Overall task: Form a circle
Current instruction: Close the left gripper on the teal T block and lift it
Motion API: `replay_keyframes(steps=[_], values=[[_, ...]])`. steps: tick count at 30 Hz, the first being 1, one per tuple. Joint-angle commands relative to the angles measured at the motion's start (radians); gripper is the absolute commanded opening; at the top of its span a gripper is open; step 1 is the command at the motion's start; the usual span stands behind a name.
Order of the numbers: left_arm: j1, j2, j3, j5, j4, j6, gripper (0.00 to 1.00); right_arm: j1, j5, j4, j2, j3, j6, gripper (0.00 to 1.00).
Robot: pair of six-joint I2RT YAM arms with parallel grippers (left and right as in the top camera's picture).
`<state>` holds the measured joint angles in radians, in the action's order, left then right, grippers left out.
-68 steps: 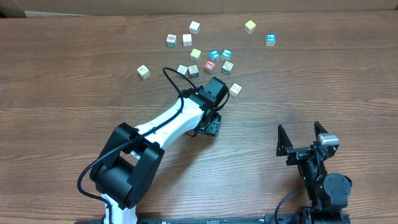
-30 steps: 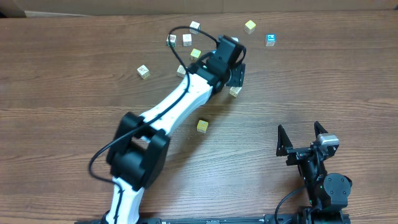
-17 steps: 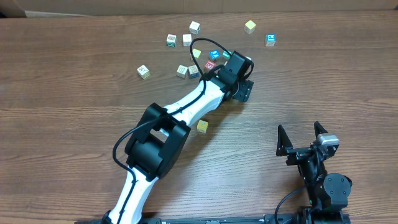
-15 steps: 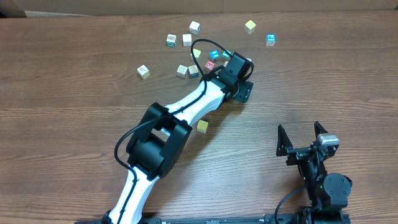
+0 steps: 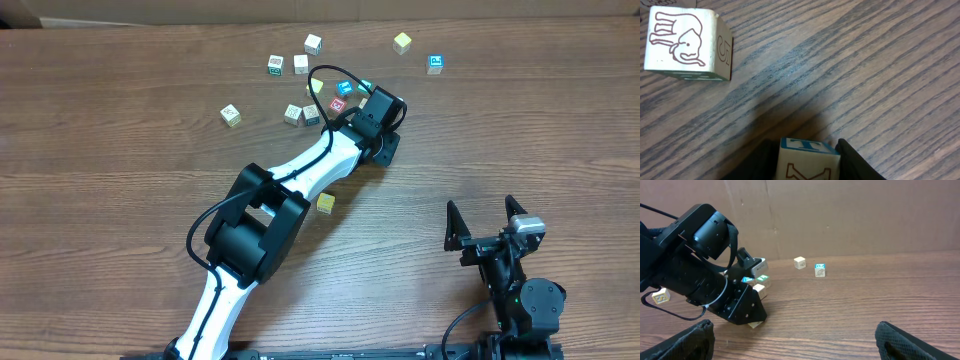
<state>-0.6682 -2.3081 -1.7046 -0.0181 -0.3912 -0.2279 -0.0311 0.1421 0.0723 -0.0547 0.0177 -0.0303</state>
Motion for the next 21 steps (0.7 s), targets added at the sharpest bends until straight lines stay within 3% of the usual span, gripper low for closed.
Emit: replay_keyframes(steps=[1, 8, 16, 21], values=[[-0.006, 0.02, -0.019, 0.006, -0.005, 0.016, 0.34, 0.005, 0.002, -0.002, -0.001, -0.01, -0.006, 1.0], [-0.006, 0.132, -0.019, -0.007, -0.073, 0.016, 0.31, 0.005, 0.002, -0.003, -0.001, -0.01, -0.006, 1.0], [-0.006, 0.323, -0.019, -0.09, -0.297, 0.014, 0.2, 0.005, 0.002, -0.002, -0.001, -0.01, -0.006, 1.0], [-0.006, 0.399, -0.019, -0.09, -0.424, 0.015, 0.2, 0.005, 0.002, -0.002, -0.001, -0.01, -0.006, 1.0]])
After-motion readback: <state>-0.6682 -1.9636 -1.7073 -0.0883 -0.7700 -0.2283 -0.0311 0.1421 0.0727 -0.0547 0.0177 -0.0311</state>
